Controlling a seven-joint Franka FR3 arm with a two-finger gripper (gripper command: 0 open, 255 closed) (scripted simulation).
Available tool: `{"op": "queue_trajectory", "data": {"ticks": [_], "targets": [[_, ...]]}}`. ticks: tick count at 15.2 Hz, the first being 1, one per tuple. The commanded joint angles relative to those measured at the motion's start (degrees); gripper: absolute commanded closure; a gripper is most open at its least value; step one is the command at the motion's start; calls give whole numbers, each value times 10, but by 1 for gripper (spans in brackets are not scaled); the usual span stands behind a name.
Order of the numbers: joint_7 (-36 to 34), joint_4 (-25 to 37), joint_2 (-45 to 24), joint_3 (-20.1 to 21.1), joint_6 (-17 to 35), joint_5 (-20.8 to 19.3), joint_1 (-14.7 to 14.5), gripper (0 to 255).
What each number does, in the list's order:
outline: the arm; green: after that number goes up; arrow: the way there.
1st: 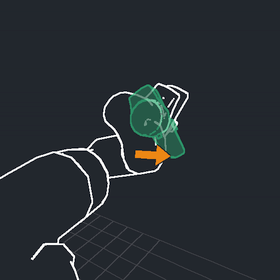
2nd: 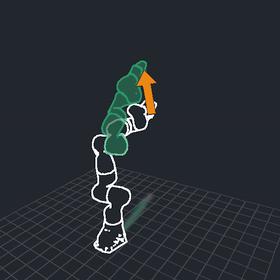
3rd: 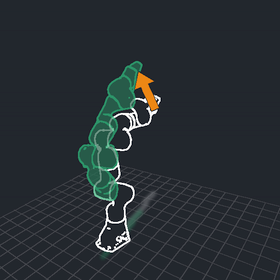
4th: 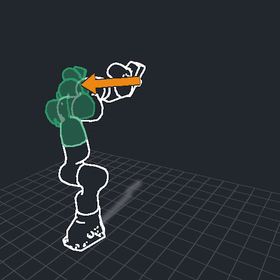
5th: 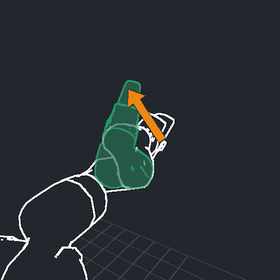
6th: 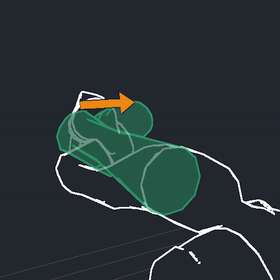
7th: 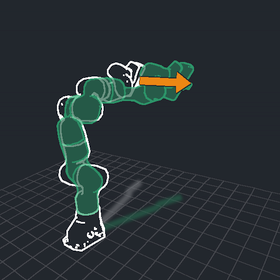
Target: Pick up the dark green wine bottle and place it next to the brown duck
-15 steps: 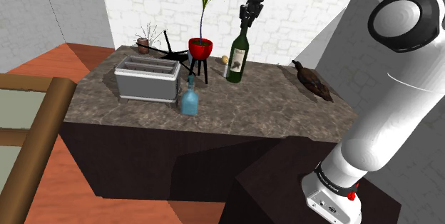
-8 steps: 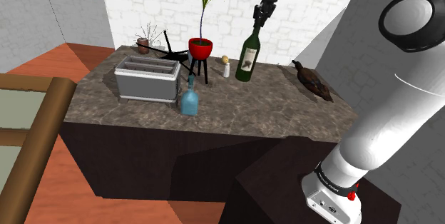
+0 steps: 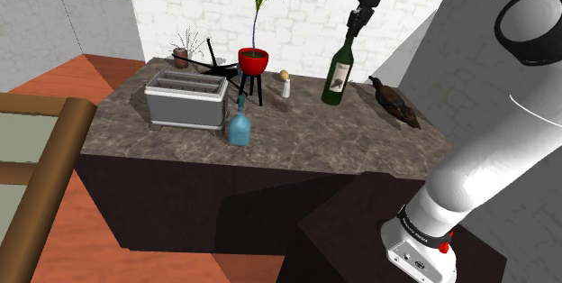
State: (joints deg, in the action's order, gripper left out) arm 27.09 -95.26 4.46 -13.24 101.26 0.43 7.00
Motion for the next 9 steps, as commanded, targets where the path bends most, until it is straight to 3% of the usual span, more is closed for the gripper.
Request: {"op": "queue_trajectory", "data": {"ticks": [1, 9], "targets": [[30, 1, 2, -16, -3, 4, 13, 255], [144, 12, -5, -78, -12, 21, 63, 255]]}}
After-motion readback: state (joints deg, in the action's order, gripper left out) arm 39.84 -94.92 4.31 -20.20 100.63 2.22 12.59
